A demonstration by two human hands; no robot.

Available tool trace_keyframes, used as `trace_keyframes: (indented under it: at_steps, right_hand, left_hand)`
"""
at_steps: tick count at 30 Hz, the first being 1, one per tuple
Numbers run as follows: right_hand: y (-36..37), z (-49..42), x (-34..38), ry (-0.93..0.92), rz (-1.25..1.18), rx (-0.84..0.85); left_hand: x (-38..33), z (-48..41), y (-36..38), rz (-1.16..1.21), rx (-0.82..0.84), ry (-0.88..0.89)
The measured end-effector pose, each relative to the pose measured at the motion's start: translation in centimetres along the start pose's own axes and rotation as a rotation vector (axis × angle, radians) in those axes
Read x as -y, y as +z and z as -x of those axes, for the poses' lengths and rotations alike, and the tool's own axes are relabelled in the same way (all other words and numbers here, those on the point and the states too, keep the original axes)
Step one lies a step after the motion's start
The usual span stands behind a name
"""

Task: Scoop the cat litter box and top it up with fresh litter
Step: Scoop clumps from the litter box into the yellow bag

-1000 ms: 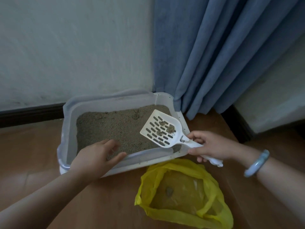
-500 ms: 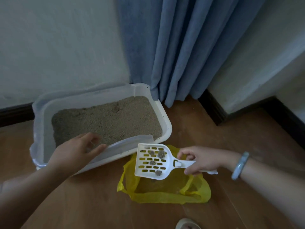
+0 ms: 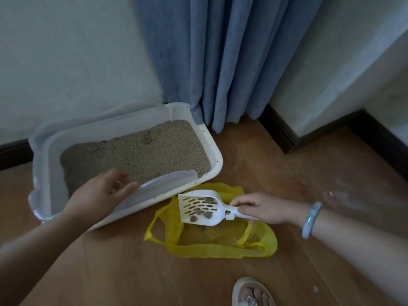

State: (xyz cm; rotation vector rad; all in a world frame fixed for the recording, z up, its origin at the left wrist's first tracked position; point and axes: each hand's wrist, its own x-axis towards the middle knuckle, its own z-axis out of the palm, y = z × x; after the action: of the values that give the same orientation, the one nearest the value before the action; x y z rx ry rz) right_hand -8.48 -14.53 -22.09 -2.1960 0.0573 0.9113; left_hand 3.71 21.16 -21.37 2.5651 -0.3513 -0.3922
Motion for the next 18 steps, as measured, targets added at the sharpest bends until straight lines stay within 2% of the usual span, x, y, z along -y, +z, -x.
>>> trace_keyframes:
  at_steps: [12, 18]
  right_hand:
    - [-0.4, 0.4, -1.3, -0.115, 0.151, -0.170]
    - [-1.5, 0.8, -0.7, -0.103, 0.015, -0.167]
  left_hand:
    - [-0.7, -0.4, 0.3, 0.042, -0.019, -0.010]
    - [-0.4, -0.5, 0.4, 0.037, -0.025, 0.007]
